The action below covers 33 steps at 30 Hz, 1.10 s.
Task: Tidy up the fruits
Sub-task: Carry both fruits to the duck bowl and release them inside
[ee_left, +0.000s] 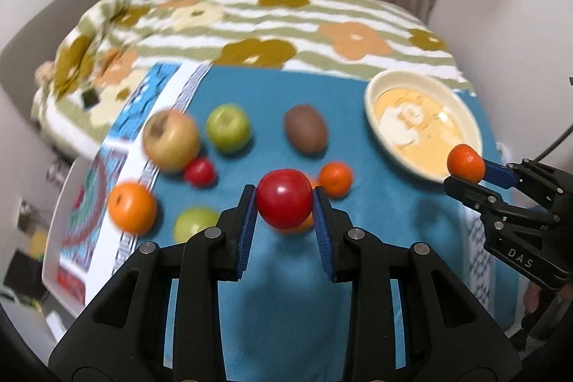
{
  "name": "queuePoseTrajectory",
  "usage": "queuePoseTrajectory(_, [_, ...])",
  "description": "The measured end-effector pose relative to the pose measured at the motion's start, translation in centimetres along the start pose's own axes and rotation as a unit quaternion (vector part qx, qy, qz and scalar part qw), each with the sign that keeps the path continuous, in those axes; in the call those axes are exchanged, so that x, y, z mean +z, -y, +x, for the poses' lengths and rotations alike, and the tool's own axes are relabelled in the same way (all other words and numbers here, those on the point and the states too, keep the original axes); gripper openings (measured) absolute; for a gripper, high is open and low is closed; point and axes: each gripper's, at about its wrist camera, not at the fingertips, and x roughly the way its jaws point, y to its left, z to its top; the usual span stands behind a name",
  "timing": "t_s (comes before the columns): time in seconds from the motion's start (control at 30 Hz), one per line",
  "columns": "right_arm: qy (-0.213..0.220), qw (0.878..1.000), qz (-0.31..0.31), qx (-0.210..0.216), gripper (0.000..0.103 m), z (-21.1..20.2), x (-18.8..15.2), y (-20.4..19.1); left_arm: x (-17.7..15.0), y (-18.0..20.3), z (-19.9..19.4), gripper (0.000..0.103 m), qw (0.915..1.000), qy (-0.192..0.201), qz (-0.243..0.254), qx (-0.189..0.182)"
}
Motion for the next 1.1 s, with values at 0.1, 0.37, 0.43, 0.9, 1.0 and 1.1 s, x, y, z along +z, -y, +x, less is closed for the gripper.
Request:
queuePoseTrajectory(0.1, [0.009, 1.0, 0.019, -0.016, 0.035, -0.5, 0.7, 1.2, 2.2, 1.2, 0.6, 0.035, 0.9996, 0.008, 0.019, -0.021])
queuePoseTrajectory(0.37, [0.01, 0.991, 0.115, -0.06, 0.035, -1.0, 2.2, 5.5, 8.5, 5.5, 4.3, 0.035, 0.9905, 0.009, 0.093, -0.102])
queuePoseTrajectory(0.43, [0.011, 0.988, 0.137, -0.072, 0.035, -0.8, 2.3, 6.5, 9.4, 6.6, 5.4, 0.035, 0.987, 0.006, 0.111, -0.116])
queuePoseTrajectory(0.9, [0.006, 0.96, 0.252, -0.122, 0.035, 2.0, 2.5, 10.7, 13.1, 14.2, 16.1, 0.035, 0.9562, -0.062, 0.215, -0.189])
queuePoseTrajectory(1.0, [0.005, 0.955, 0.269, -0.128, 0.035, 2.2, 2.2, 11.3, 13.0, 15.2, 17.4, 0.035, 0.9501, -0.067, 0.237, -0.191])
queuePoseTrajectory(1.1, [0.005, 0.952, 0.276, -0.134, 0.035, 2.1, 1.9, 11.6, 13.0, 16.0, 18.2, 0.036, 0.9465, -0.069, 0.252, -0.19])
